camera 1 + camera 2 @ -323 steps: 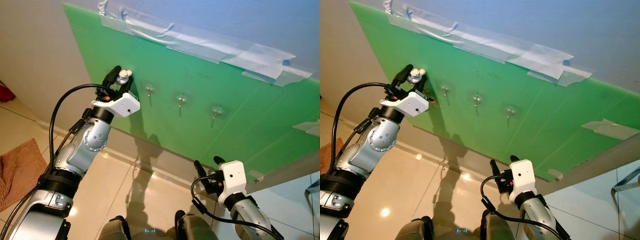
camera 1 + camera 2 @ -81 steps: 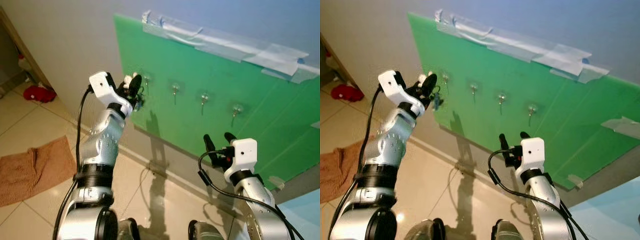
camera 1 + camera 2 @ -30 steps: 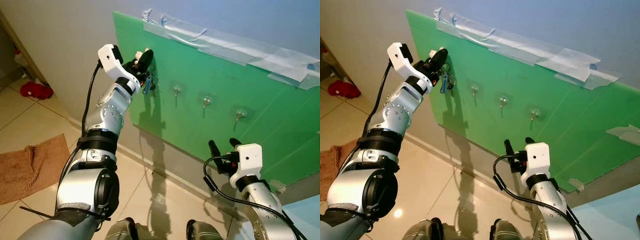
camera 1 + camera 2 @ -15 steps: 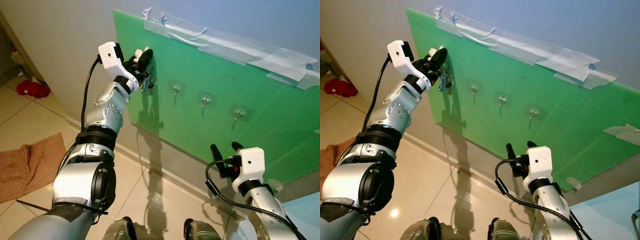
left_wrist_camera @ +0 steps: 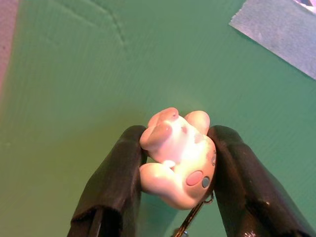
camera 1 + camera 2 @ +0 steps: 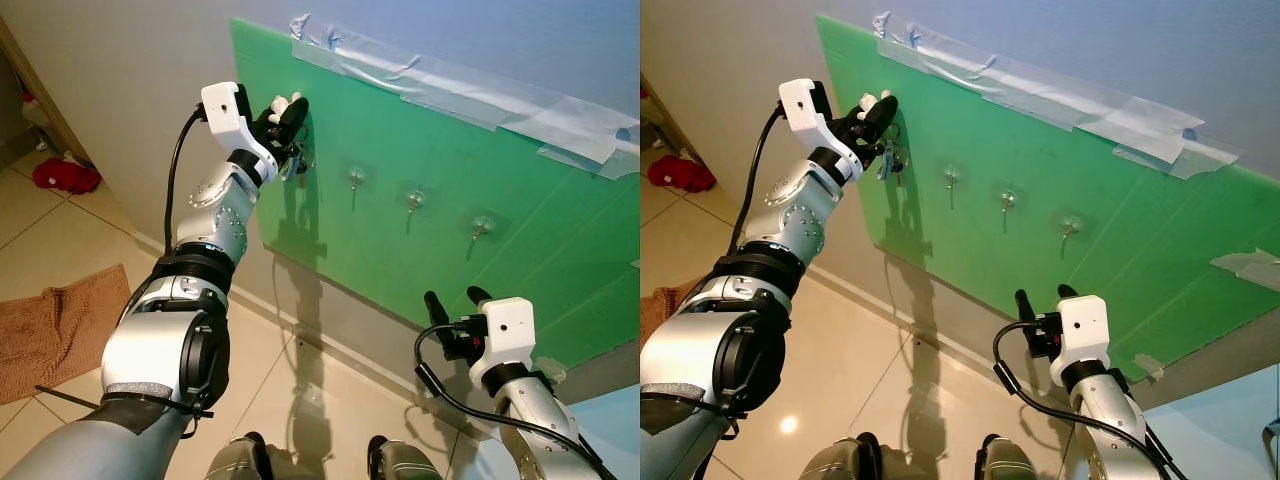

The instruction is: Hang keys on a hook

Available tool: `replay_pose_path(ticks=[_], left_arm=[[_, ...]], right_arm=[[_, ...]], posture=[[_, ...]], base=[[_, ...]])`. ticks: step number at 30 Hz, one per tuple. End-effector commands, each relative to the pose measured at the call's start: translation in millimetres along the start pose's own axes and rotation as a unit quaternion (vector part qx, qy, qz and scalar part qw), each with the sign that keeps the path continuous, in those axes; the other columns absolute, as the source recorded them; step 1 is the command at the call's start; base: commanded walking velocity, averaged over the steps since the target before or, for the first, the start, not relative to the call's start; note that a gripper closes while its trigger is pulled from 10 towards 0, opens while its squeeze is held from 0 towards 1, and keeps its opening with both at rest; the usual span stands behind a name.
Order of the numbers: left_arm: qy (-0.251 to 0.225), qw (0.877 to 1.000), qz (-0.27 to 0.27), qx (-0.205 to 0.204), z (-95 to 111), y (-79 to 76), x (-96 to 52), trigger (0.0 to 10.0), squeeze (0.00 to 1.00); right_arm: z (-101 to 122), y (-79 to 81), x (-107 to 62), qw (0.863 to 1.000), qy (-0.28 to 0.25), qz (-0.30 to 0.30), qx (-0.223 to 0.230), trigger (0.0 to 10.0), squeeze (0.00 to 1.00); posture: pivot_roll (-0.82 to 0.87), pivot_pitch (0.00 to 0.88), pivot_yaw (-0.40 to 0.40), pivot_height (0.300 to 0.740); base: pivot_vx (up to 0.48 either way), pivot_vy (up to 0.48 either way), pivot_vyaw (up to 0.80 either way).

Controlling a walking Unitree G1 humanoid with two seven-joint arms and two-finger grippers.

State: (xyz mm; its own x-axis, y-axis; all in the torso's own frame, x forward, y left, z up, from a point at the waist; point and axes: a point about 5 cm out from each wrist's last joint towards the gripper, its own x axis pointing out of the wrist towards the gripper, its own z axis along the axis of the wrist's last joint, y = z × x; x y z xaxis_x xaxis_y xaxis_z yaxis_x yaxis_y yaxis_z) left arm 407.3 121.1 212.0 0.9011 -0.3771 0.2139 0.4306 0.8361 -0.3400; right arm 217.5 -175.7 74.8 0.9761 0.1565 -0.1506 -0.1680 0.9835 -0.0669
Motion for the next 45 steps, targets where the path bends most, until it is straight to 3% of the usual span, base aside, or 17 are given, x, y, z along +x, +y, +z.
replay_pose_path(ticks=[1, 22, 33, 41, 45], left_arm=[[-0.002, 1.000, 0.001, 0.021, 6.0, -1.2, 3.6, 0.0, 0.00], [0.002, 0.997, 0.005, 0.076, 6.2, 0.9, 4.8, 0.0, 0.00], [-0.002, 0.994, 0.002, 0.110, 19.2, -3.1, 11.4, 0.0, 0.00], [-0.001, 0.979, -0.001, 0.204, 32.7, -5.2, 15.3, 0.0, 0.00], [0.004, 0.965, -0.016, 0.263, 33.0, -7.8, 15.4, 0.0, 0.00]], right_arm=[[0.9, -2.5, -3.1, 1.000, 0.003, 0.000, -0.005, 10.0, 0.00], [-2.7, -1.0, -13.9, 1.000, 0.013, -0.006, -0.002, 10.0, 0.00], [-5.4, 2.8, -20.9, 1.000, 0.020, -0.011, 0.005, 10.0, 0.00], [-7.4, 4.3, -26.8, 1.000, 0.025, -0.016, 0.010, 10.0, 0.00], [-8.5, 5.2, -28.0, 0.999, 0.027, -0.021, 0.012, 10.0, 0.00]], posture=[[-0.32, 0.126, -0.012, 0.740], [-0.35, 0.124, -0.017, 0.740], [-0.37, 0.143, -0.007, 0.740], [-0.38, 0.159, 0.003, 0.740], [-0.39, 0.160, 0.007, 0.740]], base=[[0.000, 0.000, 0.00], [0.000, 0.000, 0.00], [0.000, 0.000, 0.00], [0.000, 0.000, 0.00], [0.000, 0.000, 0.00]])
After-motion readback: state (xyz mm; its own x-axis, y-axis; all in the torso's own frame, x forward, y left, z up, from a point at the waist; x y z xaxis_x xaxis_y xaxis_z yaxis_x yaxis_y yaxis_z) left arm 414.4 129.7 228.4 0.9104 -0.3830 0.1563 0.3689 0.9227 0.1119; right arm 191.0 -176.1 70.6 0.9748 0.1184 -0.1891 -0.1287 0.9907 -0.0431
